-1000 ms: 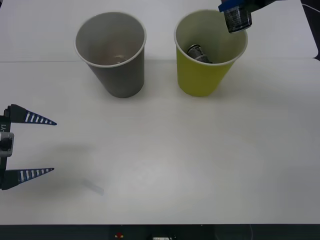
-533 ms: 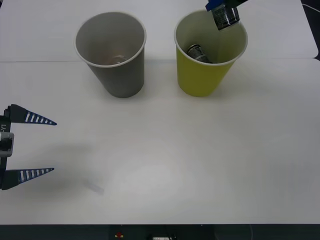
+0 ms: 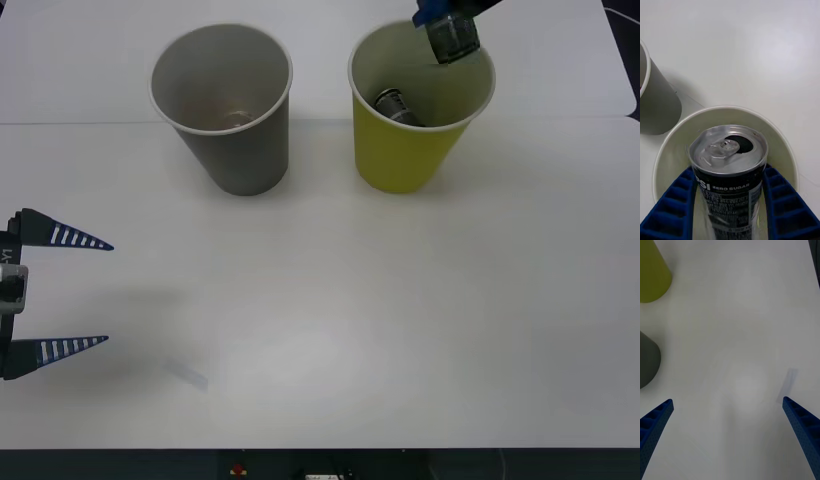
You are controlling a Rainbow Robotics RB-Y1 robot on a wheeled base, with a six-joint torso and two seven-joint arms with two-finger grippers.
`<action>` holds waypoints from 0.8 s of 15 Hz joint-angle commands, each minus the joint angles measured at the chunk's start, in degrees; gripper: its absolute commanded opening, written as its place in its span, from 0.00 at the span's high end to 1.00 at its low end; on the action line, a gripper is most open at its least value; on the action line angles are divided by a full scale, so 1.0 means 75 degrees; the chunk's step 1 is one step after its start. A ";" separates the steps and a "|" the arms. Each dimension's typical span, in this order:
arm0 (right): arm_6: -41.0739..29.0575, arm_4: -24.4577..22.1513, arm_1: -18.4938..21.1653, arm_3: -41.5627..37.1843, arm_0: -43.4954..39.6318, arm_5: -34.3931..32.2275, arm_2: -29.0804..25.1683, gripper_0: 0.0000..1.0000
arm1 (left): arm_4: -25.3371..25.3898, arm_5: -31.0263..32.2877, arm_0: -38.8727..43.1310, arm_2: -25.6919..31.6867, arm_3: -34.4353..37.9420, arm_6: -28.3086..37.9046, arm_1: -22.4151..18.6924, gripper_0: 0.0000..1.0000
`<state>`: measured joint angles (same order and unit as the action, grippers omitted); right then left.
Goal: Put the can into the green bin and the plastic bottle into the gray bin
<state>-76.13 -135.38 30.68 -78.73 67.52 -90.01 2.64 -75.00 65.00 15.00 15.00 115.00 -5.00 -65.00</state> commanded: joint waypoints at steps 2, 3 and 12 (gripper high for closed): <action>0.0025 -0.0066 0.0022 -0.0003 -0.0003 0.0001 0.0035 0.00 | 0.0000 0.0000 0.0000 0.0000 0.0000 0.0000 0.0000 0.00; 0.0025 -0.0089 0.0022 -0.0003 -0.0003 0.0001 0.0046 0.00 | 0.0000 0.0000 0.0000 0.0000 0.0000 0.0000 0.0000 0.00; 0.0025 -0.0043 0.0034 -0.0495 -0.0073 0.0001 -0.0129 0.00 | 0.0000 0.0000 0.0000 0.0000 0.0000 0.0000 0.0000 0.00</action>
<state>-75.93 -135.76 30.93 -81.21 67.33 -90.00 2.11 -75.00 65.00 15.00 15.00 115.00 -5.00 -65.00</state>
